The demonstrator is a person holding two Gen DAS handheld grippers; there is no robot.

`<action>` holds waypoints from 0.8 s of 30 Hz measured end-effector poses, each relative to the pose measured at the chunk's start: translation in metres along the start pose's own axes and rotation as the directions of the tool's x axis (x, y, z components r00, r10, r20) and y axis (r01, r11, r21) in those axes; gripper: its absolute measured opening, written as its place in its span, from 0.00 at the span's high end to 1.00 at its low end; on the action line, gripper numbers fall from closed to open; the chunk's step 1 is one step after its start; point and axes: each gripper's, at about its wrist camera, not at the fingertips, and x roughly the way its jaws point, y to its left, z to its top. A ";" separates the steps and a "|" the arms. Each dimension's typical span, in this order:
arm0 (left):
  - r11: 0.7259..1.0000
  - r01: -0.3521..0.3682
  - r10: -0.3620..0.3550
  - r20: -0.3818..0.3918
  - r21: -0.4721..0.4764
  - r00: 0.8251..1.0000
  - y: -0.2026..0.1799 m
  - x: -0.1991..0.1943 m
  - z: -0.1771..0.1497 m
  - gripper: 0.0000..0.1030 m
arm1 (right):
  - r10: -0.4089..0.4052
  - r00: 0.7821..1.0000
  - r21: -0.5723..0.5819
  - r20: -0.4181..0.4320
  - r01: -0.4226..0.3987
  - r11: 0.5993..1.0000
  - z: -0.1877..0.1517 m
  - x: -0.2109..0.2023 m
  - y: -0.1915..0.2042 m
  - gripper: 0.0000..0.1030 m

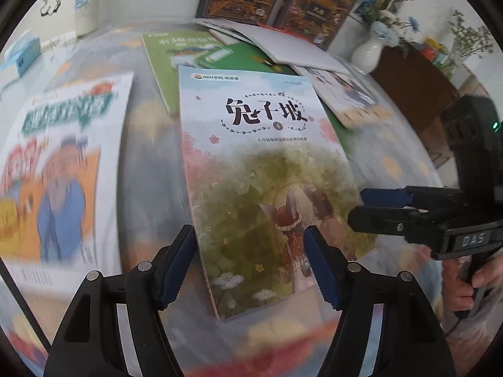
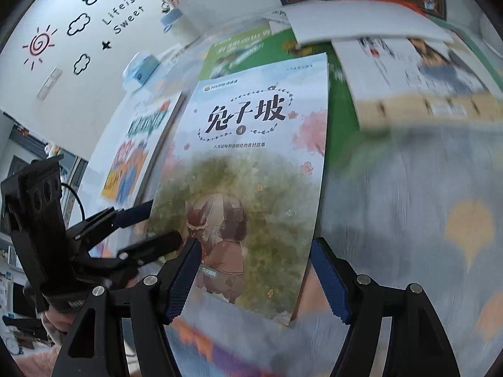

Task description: Organize books

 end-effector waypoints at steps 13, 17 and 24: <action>0.999 0.045 -0.045 0.002 0.005 0.999 0.009 -0.003 -0.010 0.64 | 0.242 0.970 -0.034 -0.007 -0.243 0.970 -0.034 -0.009 -0.033 0.34; 0.993 0.109 -0.109 0.007 -0.038 0.994 0.022 0.000 -0.004 0.64 | 0.273 0.962 -0.049 0.003 -0.273 0.961 -0.020 -0.003 -0.037 0.42; 0.989 0.139 -0.139 0.006 -0.053 0.990 0.024 0.008 0.008 0.62 | 0.352 0.935 -0.021 0.044 -0.351 0.936 -0.008 0.003 -0.055 0.59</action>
